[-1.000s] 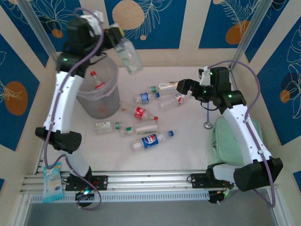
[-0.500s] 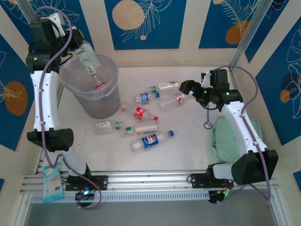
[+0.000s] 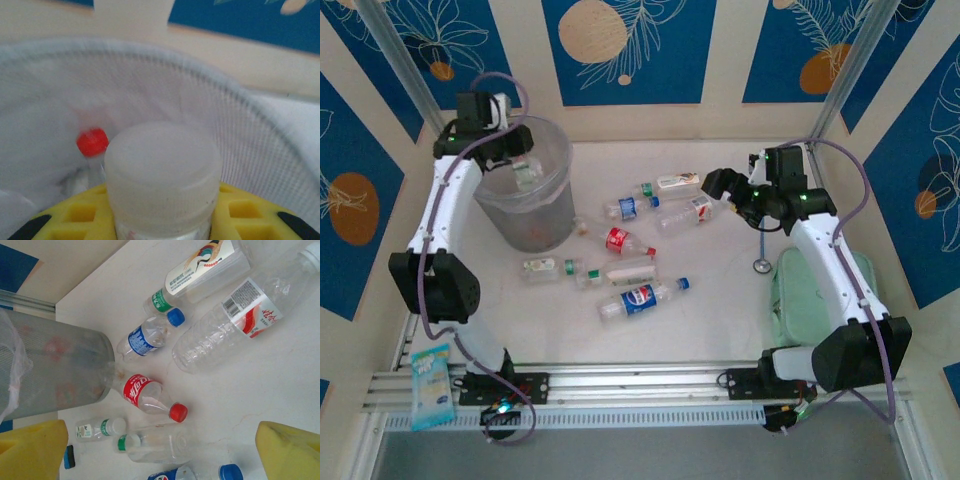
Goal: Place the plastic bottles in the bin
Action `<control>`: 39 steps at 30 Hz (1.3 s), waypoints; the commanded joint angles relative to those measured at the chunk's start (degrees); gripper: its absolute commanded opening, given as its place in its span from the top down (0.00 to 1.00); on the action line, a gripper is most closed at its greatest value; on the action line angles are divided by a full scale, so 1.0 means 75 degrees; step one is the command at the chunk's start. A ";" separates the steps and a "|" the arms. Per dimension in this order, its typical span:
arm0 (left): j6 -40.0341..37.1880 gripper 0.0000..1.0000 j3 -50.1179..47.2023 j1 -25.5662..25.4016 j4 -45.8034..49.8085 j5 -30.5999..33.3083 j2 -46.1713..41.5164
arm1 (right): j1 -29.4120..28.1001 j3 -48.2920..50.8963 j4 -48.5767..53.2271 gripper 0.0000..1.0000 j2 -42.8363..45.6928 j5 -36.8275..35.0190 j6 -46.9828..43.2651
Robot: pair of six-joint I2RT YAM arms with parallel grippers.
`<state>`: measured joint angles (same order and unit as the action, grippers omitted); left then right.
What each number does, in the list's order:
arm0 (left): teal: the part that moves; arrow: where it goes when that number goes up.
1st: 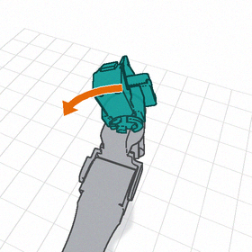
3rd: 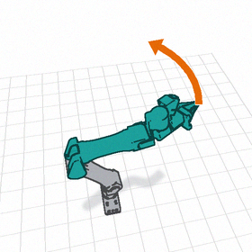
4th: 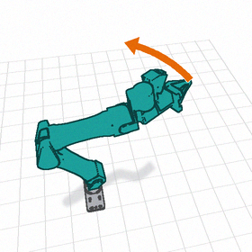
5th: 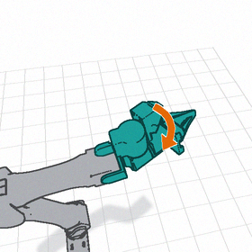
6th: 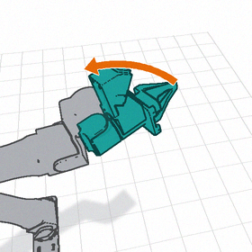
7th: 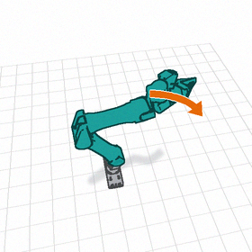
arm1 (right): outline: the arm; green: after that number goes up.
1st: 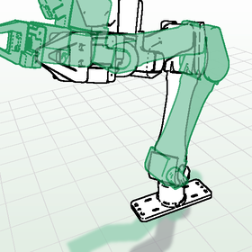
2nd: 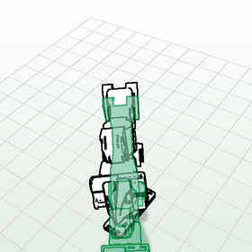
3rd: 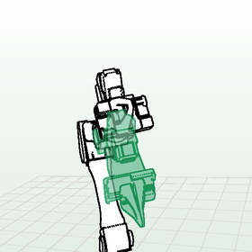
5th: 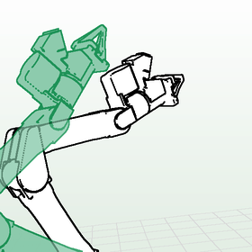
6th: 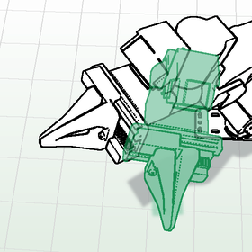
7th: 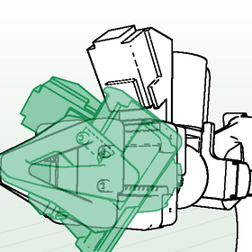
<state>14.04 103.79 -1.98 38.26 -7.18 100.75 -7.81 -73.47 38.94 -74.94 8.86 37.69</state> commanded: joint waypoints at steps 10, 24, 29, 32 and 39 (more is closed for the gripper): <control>0.0159 1.00 -0.2327 -0.0369 -0.1435 0.0289 -0.0673 | -0.0080 -0.0132 0.0251 0.03 0.0003 -0.0017 -0.0010; -0.0081 0.48 -0.2402 -0.0469 -0.1603 0.0060 -0.0667 | -0.0061 -0.0009 0.0688 0.00 -0.0101 -0.0410 0.0469; -0.0395 0.27 -0.1955 -0.0475 -0.1117 0.0275 -0.0891 | 0.0194 0.0494 0.0542 0.01 0.0251 -0.0517 0.0865; -0.0473 0.21 -0.1761 -0.0475 -0.0971 0.0172 -0.0990 | 0.0245 0.0726 0.0468 0.01 0.0422 -0.0807 0.1230; -0.0448 0.07 -0.1269 -0.0475 -0.0573 -0.0042 -0.1067 | 0.0626 0.1112 0.0033 0.01 0.0223 -0.0372 0.2575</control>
<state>11.46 92.09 -5.08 31.22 -6.09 94.83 -4.36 -66.59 40.82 -73.19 3.46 51.00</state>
